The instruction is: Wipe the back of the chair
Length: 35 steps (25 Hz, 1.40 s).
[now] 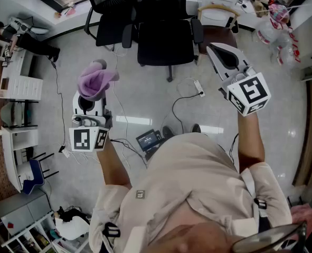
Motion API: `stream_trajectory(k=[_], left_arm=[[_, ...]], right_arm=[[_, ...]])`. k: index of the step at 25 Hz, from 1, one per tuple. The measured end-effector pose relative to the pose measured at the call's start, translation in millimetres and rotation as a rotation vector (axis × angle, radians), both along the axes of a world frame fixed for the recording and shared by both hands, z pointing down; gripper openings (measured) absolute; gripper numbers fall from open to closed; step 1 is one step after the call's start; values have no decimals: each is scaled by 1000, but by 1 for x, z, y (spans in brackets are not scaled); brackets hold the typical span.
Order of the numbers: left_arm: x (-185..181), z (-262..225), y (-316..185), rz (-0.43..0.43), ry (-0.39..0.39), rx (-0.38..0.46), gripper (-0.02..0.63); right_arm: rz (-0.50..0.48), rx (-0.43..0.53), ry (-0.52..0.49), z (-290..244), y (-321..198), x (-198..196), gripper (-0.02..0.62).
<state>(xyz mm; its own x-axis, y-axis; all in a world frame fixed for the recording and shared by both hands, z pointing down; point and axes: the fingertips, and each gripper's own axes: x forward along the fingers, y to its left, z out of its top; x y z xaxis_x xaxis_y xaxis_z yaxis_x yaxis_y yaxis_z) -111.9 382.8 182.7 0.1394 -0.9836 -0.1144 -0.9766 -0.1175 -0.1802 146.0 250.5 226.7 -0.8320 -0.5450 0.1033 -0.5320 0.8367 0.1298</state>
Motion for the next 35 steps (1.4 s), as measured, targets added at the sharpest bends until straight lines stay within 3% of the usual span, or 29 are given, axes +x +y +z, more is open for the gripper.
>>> stream_trajectory(k=[14,20,29,35], left_arm=[[-16,5,5,18,10,3,72],[-40,8,9,43,20,8,72],[-87,11,19,84,50,36,72],[-94,17,3,72,64,25,72]], right_arm=[[26,1,-8,4,5,-14,-5],[46,-26,-86,-3,11,-35,-5],[74,2,-70,-13,30,-80,-5],[77,-3,-65,-14,5,-83,-5]])
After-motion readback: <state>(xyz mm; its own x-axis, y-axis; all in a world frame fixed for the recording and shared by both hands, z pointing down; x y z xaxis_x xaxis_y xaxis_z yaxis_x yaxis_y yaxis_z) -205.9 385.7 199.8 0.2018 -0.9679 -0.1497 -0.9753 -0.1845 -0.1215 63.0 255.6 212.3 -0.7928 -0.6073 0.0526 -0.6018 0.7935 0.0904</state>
